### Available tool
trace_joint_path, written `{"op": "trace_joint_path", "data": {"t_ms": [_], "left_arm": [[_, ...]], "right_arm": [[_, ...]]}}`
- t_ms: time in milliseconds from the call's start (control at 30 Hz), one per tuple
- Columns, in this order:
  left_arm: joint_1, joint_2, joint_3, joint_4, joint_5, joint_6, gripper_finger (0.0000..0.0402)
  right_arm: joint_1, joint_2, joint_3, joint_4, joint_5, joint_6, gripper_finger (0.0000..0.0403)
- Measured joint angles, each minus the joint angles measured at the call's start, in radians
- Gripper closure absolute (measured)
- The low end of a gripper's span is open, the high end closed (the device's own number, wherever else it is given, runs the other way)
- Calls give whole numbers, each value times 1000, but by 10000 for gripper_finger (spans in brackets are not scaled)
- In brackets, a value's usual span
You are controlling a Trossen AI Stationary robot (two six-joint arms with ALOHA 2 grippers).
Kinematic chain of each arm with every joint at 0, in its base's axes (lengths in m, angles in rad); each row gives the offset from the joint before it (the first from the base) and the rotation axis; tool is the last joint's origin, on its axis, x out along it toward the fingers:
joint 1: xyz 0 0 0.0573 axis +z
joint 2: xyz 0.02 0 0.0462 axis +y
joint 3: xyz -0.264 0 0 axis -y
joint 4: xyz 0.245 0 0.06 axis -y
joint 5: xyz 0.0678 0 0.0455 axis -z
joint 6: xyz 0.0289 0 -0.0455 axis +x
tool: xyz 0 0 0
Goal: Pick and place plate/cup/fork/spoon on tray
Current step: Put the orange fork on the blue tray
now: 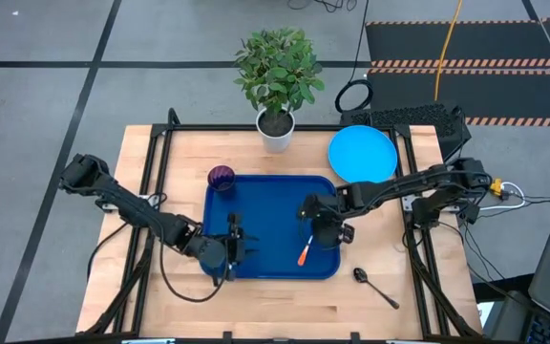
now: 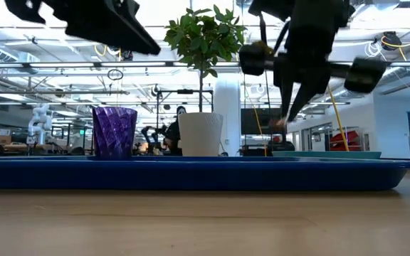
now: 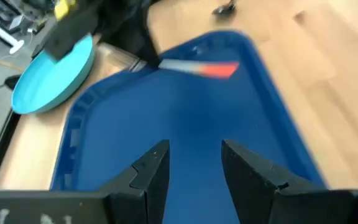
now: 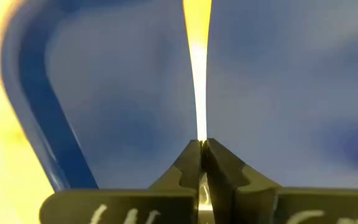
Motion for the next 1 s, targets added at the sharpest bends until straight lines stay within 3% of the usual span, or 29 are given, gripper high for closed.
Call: {"op": "trace_joint_path", "data": {"t_ms": [133,433,700,1000], "left_arm": [[34,0,0,-26,-1,-10,252],[82,0,0,-29,-2,-8,252],[106,0,0,-29,-2,-1,253],[107,0,0,-18,-2,-7,301]], "right_arm": [[-32,0,31,-56,-74,-32,403],[-116,0,40,-127,-68,-208,403],[-135,25,40,-154,-102,-245,403],[-141,128,40,-238,-100,-338,403]]}}
